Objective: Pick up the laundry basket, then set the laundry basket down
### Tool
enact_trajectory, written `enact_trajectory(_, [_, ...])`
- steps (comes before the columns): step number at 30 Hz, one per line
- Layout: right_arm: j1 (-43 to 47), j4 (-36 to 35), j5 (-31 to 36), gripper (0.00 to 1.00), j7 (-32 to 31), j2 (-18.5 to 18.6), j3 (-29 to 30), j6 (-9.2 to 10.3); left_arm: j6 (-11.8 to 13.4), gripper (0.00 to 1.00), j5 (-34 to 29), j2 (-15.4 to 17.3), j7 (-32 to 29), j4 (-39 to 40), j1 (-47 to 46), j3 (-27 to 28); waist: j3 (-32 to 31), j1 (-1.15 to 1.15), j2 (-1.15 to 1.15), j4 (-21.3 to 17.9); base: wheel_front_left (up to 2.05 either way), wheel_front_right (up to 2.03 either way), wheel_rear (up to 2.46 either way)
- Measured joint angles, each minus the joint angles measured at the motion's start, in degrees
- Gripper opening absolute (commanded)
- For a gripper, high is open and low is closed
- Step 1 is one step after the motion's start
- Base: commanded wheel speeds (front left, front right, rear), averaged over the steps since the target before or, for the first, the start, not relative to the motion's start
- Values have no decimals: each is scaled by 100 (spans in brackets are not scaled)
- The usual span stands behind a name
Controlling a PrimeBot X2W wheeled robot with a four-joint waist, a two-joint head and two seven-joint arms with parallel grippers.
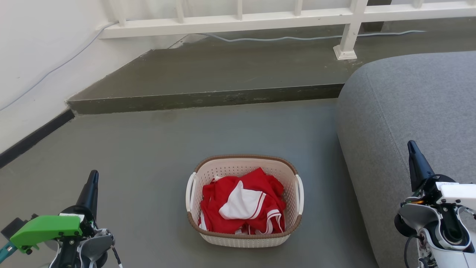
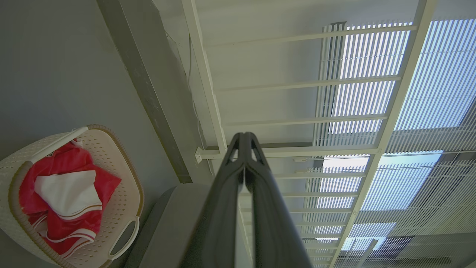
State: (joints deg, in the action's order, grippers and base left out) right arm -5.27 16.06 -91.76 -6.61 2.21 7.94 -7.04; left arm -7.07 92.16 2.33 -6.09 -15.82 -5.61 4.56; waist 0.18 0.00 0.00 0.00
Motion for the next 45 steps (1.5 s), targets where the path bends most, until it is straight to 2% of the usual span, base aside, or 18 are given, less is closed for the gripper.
enact_trajectory(45, [0,0,0,0,0,0,0,0,0,0,0,-1,0,0,1,1,0,0,0,0,0,0,0])
